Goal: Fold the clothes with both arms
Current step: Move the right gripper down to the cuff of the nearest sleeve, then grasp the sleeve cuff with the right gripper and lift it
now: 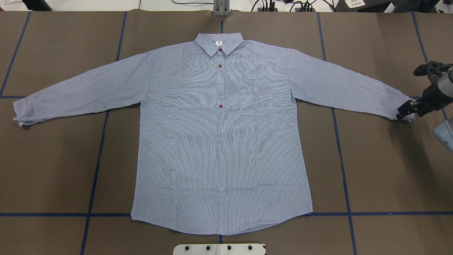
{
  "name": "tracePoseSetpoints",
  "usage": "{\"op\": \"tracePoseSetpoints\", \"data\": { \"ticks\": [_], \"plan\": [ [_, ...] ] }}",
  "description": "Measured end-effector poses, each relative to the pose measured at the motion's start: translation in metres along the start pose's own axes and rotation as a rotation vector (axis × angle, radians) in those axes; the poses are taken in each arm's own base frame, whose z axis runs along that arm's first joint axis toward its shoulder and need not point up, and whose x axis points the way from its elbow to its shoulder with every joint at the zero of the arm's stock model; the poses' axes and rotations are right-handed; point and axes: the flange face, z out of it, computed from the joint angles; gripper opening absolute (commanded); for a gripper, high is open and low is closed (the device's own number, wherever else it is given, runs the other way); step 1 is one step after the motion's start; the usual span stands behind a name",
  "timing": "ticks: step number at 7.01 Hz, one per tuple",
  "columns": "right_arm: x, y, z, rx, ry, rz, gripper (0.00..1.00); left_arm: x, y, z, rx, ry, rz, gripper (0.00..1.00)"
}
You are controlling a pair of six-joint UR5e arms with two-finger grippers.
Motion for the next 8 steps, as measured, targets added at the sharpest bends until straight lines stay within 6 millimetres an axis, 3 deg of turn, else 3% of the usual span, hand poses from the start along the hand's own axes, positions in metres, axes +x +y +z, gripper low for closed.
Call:
{"op": "tracePoseSetpoints", "data": {
  "ticks": [8],
  "plan": [
    [-0.0086, -0.0063, -0.0035, 0.004, -0.008, -0.005, 0.0, 0.0003, -0.0012, -0.0003, 0.001, 0.0, 0.001, 0.99]
  ]
}}
